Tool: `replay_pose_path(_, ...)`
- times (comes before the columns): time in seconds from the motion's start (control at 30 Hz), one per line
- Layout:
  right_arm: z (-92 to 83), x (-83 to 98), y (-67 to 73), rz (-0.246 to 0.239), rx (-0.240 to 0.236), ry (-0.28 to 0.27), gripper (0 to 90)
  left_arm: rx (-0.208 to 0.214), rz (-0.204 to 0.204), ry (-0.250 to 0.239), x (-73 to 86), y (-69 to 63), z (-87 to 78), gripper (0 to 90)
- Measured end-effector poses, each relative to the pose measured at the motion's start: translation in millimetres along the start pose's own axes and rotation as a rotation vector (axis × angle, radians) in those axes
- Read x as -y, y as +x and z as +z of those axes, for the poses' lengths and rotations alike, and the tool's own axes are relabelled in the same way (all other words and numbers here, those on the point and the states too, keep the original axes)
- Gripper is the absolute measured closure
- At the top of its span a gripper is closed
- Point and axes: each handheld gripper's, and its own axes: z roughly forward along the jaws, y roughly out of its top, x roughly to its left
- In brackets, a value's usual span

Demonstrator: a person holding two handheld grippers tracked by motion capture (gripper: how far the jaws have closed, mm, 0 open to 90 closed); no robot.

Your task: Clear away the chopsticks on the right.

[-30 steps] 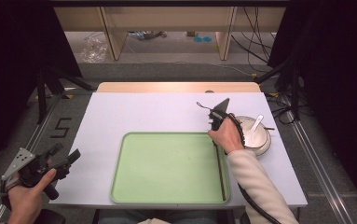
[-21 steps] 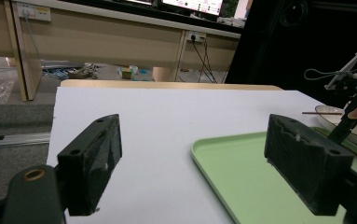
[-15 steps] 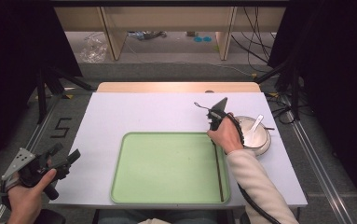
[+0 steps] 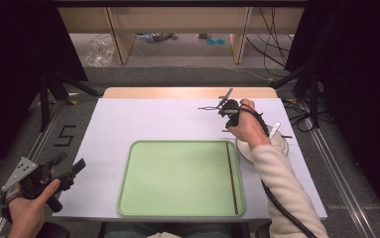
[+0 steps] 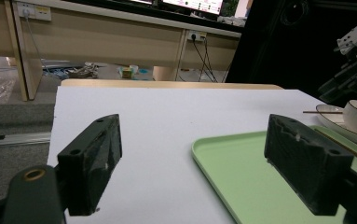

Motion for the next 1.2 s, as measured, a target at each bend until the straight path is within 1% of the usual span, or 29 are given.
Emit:
replay_pose_path(0.03,0.8,-1.6,-2.8,-0.085,0.026,0.008,66.2,0.0,0.0,-0.001,0.0,0.0,0.1,18.8)
replay_pose_path(0.07,2.0,-2.9,-5.5,-0.146,0.027,0.024,65.7,0.0,0.0,0.0,0.0,0.0,0.0,18.8)
replay_pose_path(0.1,4.7,-3.6,-6.2,-0.191,0.023,0.035,65.2,0.0,0.001,0.0,-0.1,-0.1,-0.2,18.8)
replay_pose_path(0.13,7.1,-4.0,-6.7,-0.225,0.018,0.065,65.1,0.0,0.0,-0.001,-0.1,0.0,-0.1,18.8)
replay_pose_path(0.17,10.5,-4.1,-6.9,-0.246,0.022,0.084,65.3,0.001,0.0,-0.002,0.0,0.2,0.0,18.8)
replay_pose_path(0.23,17.6,-3.7,-10.8,-0.316,0.021,0.108,66.2,0.002,0.0,-0.001,0.2,0.5,0.1,18.8)
replay_pose_path(0.33,27.2,-2.4,-9.7,-0.372,0.003,0.131,66.6,0.004,0.002,-0.001,0.3,0.8,0.1,18.8)
replay_pose_path(0.37,30.0,-1.7,-7.9,-0.363,-0.009,0.136,67.0,0.008,0.008,0.0,0.2,1.3,0.3,18.8)
replay_pose_path(0.4,32.3,-2.1,-7.6,-0.393,-0.008,0.139,67.1,0.009,0.009,0.001,0.2,1.3,0.5,18.8)
replay_pose_path(0.43,34.3,-2.3,-6.7,-0.405,-0.018,0.14,67.3,0.008,0.01,0.002,0.1,1.2,0.3,18.8)
replay_pose_path(0.5,36.2,-3.3,-5.1,-0.424,-0.025,0.139,68.1,0.007,0.005,-0.001,0.0,0.5,0.4,18.8)
replay_pose_path(0.57,38.2,-4.0,-2.7,-0.429,-0.031,0.143,69.0,0.008,0.009,0.001,0.1,1.0,0.4,18.8)
replay_pose_path(0.6,39.5,-5.1,-2.7,-0.457,-0.029,0.143,69.2,0.008,0.01,0.001,0.1,1.1,0.3,18.8)
replay_pose_path(0.63,41.0,-5.4,-1.8,-0.471,-0.03,0.151,69.3,0.007,0.004,-0.001,0.2,0.7,0.3,18.8)
replay_pose_path(0.67,42.1,-5.7,-1.3,-0.474,-0.031,0.16,69.5,0.004,0.0,0.0,0.2,0.4,0.1,18.8)
replay_pose_path(0.77,45.5,-6.5,-0.9,-0.489,-0.024,0.163,70.8,0.004,0.0,0.0,0.3,0.6,0.2,18.8)
replay_pose_path(0.8,46.4,-6.5,0.1,-0.48,-0.029,0.173,71.3,0.004,0.001,0.0,0.3,0.6,0.2,18.8)
replay_pose_path(0.83,47.9,-7.1,-0.6,-0.501,-0.031,0.168,71.9,0.009,0.011,0.001,0.1,1.3,0.3,18.8)
replay_pose_path(0.87,48.7,-6.9,0.5,-0.493,-0.033,0.174,72.5,0.008,0.009,0.0,0.1,1.2,0.4,18.8)
replay_pose_path(0.93,51.0,-6.7,0.6,-0.503,-0.028,0.179,74.9,0.002,0.0,0.0,0.3,0.6,0.2,18.8)
replay_pose_path(1.0,52.8,-6.7,-0.6,-0.516,-0.025,0.182,76.3,0.003,0.001,0.0,0.3,0.7,0.1,18.8)
replay_pose_path(1.03,53.4,-6.0,0.2,-0.502,-0.025,0.191,77.1,0.002,0.001,0.0,0.3,0.6,0.1,18.8)
replay_pose_path(1.07,54.1,-6.4,-0.4,-0.52,-0.023,0.184,77.7,0.003,0.002,0.0,0.3,0.7,0.2,18.8)
replay_pose_path(1.13,55.2,-5.6,-0.1,-0.504,-0.033,0.187,78.4,0.004,0.004,0.0,0.2,0.9,0.2,18.9)
replay_pose_path(1.2,55.7,-5.6,-0.5,-0.506,-0.032,0.186,80.1,0.005,0.001,-0.002,0.3,0.8,0.3,18.8)
